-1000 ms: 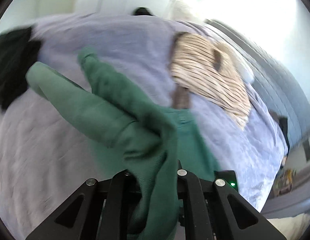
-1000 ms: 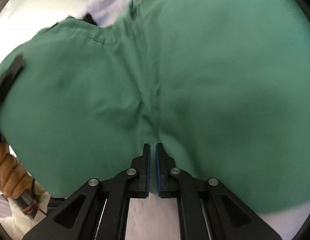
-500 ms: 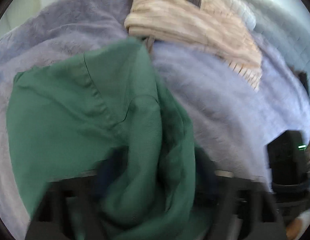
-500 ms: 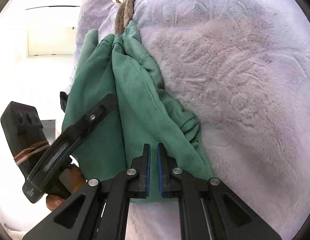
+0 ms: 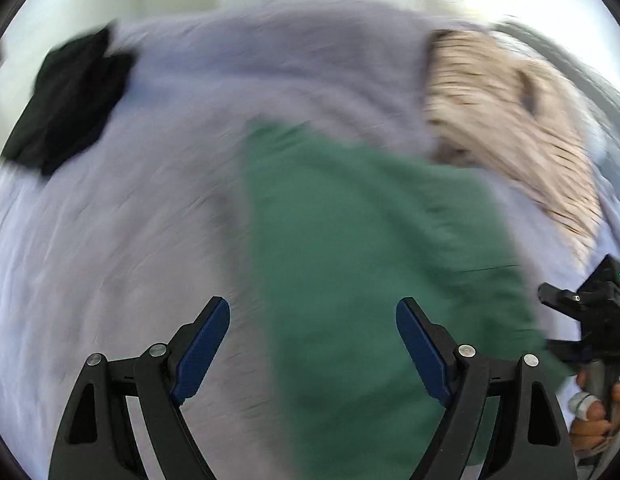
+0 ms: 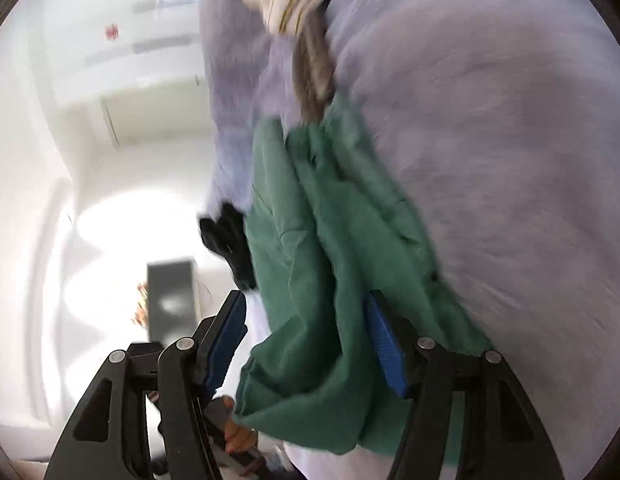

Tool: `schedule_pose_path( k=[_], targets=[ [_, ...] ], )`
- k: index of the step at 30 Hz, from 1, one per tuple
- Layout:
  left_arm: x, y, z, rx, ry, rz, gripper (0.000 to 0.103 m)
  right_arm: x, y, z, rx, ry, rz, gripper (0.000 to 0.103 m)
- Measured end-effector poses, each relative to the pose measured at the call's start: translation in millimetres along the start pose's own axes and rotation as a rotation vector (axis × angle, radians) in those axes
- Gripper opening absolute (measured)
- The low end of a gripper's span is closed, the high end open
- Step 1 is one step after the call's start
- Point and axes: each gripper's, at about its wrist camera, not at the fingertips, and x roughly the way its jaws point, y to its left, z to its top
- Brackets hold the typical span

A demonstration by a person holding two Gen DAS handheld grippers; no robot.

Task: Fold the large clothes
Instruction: 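Fold the jacket over with the right gripper while the left gripper releases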

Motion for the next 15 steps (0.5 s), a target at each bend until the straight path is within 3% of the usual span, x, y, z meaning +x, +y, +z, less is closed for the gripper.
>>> schedule_pose_path(
  k=[1,2,3,4,7,8,9,11,12,15],
  targets=[
    [4.8,11.0,-5.1,-0.03,0.021,0.014,0.086,10.6,6.7,3.1,-0.024,0.027,-0.055,0.059],
    [8.0,17.5,-10.0,-0.045,0.04,0.022,0.086,17.6,12.5,7.1,-0.06,0.041,-0.116,0.046],
    [11.7,22.2,-17.2,-0.051,0.059,0.024,0.086,23.9,26.0,5.5,-0.129,0.061,-0.192,0.006],
    [13.9,21.2,-22.3,-0.052,0.062,0.018,0.086,29.7,40.5,1.5,-0.174,0.066,-0.224,0.007],
    [15.5,14.9,-33.9,-0.026,0.04,0.011,0.088,6.9,61.0,-9.6,-0.273,0.003,-0.187,0.007],
    [18.0,12.5,-36.6,-0.016,0.042,0.008,0.092,-5.4,56.5,-10.7,-0.276,-0.032,-0.227,0.007],
    [22.4,11.2,-37.1,-0.021,0.047,0.001,0.099,-10.6,44.7,-8.2,-0.254,-0.04,-0.266,0.007],
    [24.3,13.0,-38.3,-0.038,0.066,-0.021,0.099,-13.2,14.9,-4.1,-0.157,-0.015,-0.355,0.007],
    [22.9,12.6,-37.6,-0.038,0.067,-0.015,0.099,-18.3,6.5,-5.4,-0.112,-0.002,-0.357,0.009],
    [14.2,16.6,-36.5,-0.011,0.07,0.0,0.099,-40.6,17.1,-19.0,-0.156,-0.042,-0.373,0.023]
  ],
)
